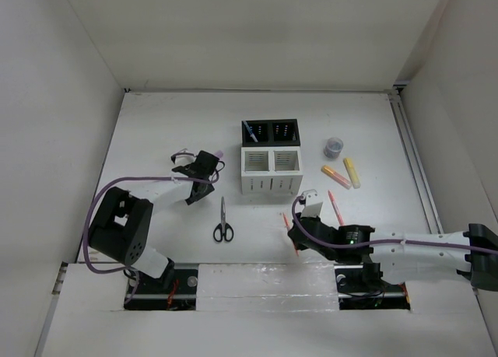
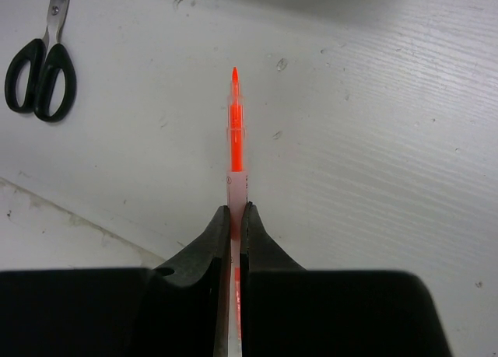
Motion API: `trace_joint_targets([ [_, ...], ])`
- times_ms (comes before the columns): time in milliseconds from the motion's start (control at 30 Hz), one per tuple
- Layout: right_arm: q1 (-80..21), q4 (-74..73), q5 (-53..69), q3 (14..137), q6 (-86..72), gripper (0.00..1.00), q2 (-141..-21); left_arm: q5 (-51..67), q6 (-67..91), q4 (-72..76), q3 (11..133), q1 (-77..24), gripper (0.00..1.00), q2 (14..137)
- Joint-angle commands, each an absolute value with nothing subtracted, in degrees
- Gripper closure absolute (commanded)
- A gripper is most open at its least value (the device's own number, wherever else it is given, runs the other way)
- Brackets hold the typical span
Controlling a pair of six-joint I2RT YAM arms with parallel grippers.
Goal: Sort the stationery into containers
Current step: Close the pen cap on the pen.
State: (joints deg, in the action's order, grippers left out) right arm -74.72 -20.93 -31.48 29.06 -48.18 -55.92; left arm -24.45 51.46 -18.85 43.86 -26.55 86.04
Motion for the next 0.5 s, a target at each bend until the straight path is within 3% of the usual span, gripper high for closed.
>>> trace_joint_targets([
  [0,-75.1,-18.4,-31.7,29.4,-48.1,1.0,-56.2,-24.1,51.6,-17.8,42.5,-26.5,0.57,86.2],
  [200,-75.1,-18.4,-31.7,30.0,-48.6,1.0,-56.8,-23.6,51.6,-17.8,41.4,-26.5,0.59,86.7],
  [400,-75.1,-18.9,-31.7,30.5,-48.6,1.0,-56.8,-22.9,52.6,-17.8,41.4,-26.5,0.78,86.7],
  [467,-75.1,-18.9,-31.7,30.5,-48.6,1.0,-56.8,-22.9,52.6,-18.4,41.4,-26.5,0.79,86.7],
])
